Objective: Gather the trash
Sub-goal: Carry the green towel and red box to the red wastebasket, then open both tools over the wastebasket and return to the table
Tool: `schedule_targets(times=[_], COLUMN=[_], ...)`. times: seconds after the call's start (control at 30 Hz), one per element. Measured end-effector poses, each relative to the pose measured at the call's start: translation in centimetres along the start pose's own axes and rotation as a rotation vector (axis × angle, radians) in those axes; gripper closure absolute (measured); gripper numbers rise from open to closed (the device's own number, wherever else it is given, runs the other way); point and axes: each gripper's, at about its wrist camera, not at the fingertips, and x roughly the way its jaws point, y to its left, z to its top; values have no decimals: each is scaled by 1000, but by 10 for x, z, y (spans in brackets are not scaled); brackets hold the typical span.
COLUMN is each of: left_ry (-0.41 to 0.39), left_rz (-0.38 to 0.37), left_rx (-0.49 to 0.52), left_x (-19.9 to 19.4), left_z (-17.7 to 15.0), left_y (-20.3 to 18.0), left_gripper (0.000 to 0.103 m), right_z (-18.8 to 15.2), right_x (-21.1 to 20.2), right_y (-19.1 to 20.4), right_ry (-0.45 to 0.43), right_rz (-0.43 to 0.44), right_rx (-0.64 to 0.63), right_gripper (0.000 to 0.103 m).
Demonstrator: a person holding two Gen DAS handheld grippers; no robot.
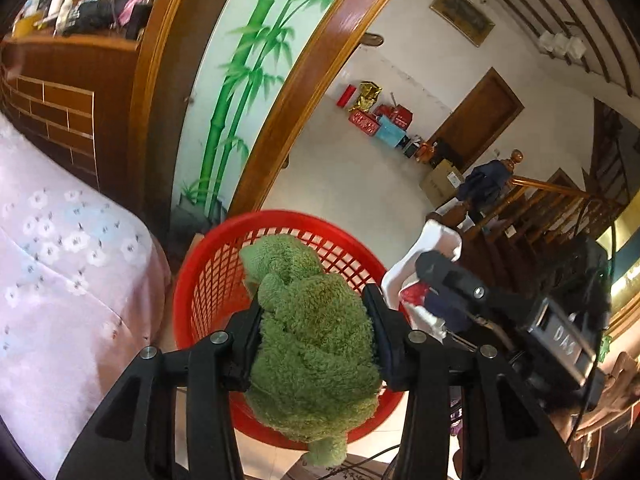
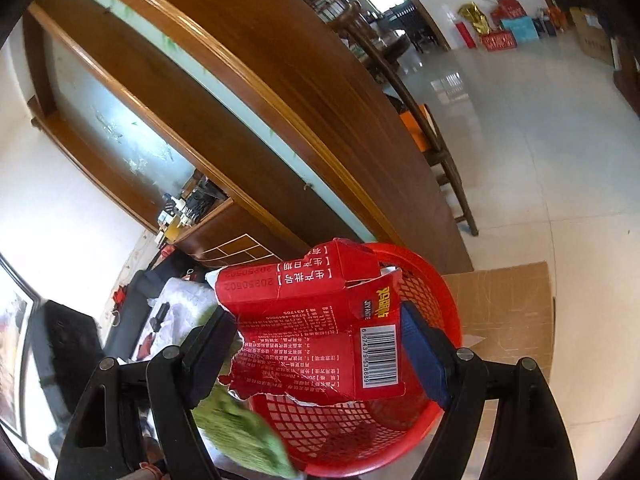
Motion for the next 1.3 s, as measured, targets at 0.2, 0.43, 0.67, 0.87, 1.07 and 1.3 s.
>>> schedule_targets(times=[0.2, 0.43, 0.67, 0.87, 1.07, 1.3], left_ry=[-19, -138, -350, -442, -525, -636], left_rz=[25, 56, 297, 528, 684, 821], left_rx=[-12, -39, -59, -162, -319, -464], left_x=[2, -62, -190, -280, -360, -451], left_z=[0, -1, -51, -110, -162, -217], left_y=[9, 23, 45, 75, 103, 114], left_gripper=[32, 32, 19, 19, 18, 18], right_z=[4, 4, -22, -75, -118, -159], right_x=[13, -2, -28, -18, -6, 8], right_y=[-3, 10, 78, 153, 211, 268], right_ry=[18, -17, -63, 14, 80, 159], right_rz=[-20, -4, 118, 340, 421, 522], right_rx=[15, -8, -204, -362, -475, -565], right_gripper=[11, 10, 10, 10, 10, 10])
